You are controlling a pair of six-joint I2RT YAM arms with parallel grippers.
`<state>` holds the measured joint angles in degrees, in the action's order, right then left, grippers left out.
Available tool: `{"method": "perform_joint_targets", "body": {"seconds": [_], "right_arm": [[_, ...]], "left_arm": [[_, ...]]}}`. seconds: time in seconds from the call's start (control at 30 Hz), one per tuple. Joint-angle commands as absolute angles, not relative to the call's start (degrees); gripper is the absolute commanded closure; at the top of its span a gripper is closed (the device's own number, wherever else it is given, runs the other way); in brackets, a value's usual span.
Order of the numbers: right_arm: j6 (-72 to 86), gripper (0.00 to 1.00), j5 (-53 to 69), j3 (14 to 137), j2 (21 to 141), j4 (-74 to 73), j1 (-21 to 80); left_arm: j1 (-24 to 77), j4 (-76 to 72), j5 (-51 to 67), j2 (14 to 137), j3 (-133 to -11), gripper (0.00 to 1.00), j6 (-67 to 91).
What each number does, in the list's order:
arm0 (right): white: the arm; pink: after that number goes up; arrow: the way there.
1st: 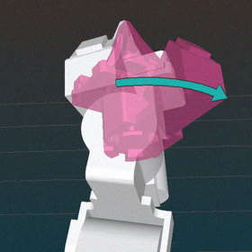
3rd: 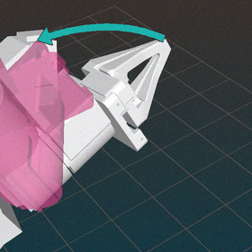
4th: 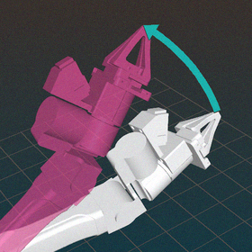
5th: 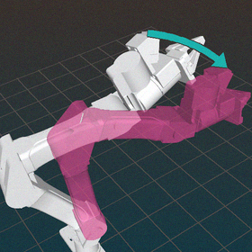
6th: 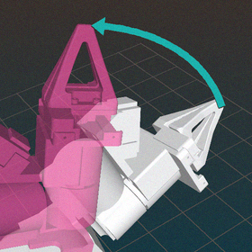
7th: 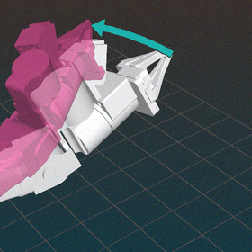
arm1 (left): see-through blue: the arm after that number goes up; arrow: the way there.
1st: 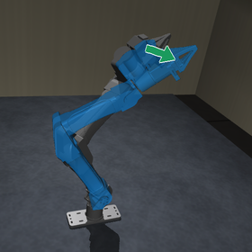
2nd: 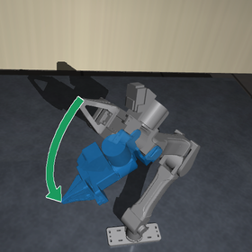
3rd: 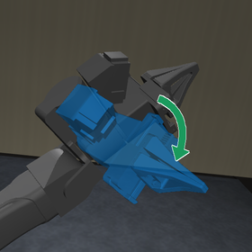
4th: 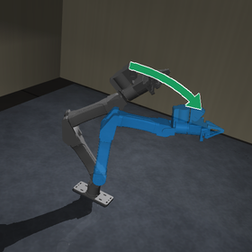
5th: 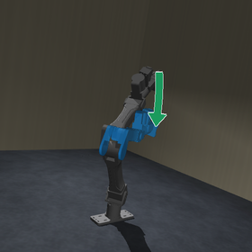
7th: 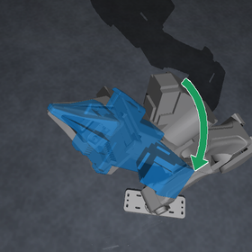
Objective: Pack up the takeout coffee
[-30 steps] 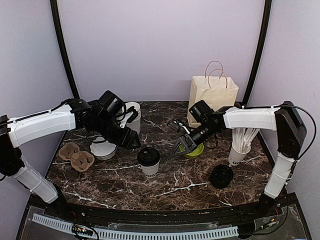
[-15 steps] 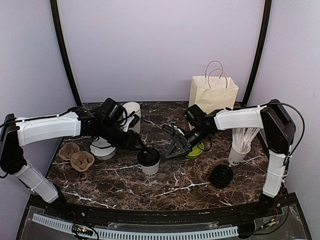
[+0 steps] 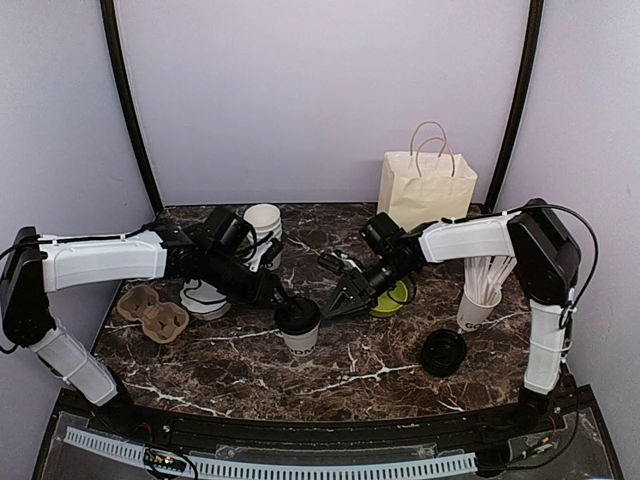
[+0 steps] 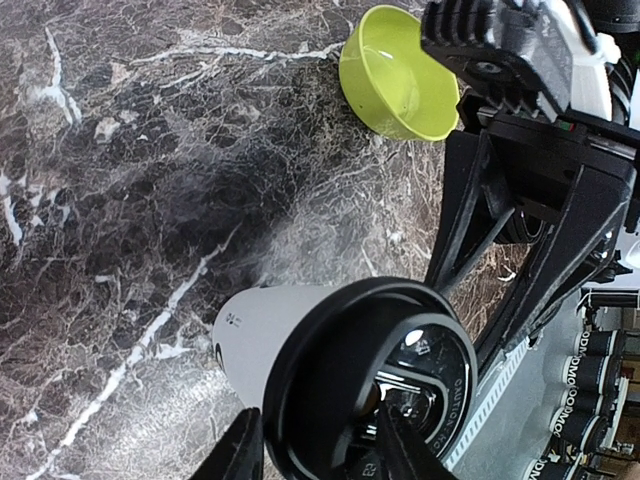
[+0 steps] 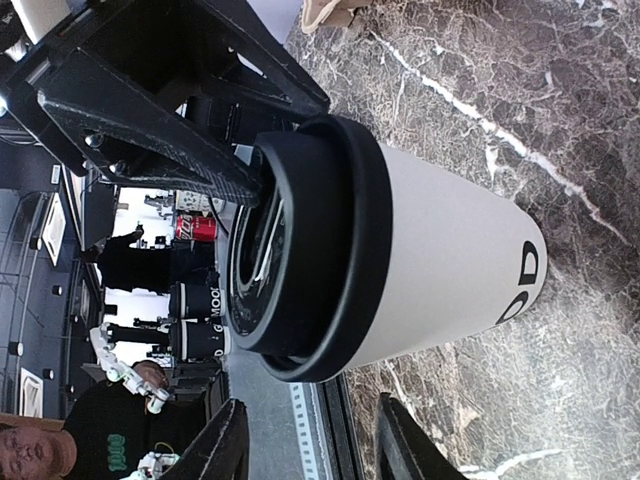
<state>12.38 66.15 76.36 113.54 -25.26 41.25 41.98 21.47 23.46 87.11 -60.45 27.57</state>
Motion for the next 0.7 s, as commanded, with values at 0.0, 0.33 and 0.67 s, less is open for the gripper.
{"method": "perform_joint_targets", "body": {"seconds": [0.0,0.33,0.67], "right_arm": [[14.8,0.59,68.1,78.3,115.1,-22.7,42.0],[18.1,0.61,69.6,79.0,116.2,-20.2,43.0],[23.0,0.72,66.6,77.9,119.1,-18.3,43.3]], "left_arm": [[41.7,20.0,24.7,87.2,-58.8,0.6,28.5],[42.0,20.0,22.9,87.5,-58.2,0.6,28.9],[43.6,21.3,20.5,88.0,-58.4,0.61,29.0]]}}
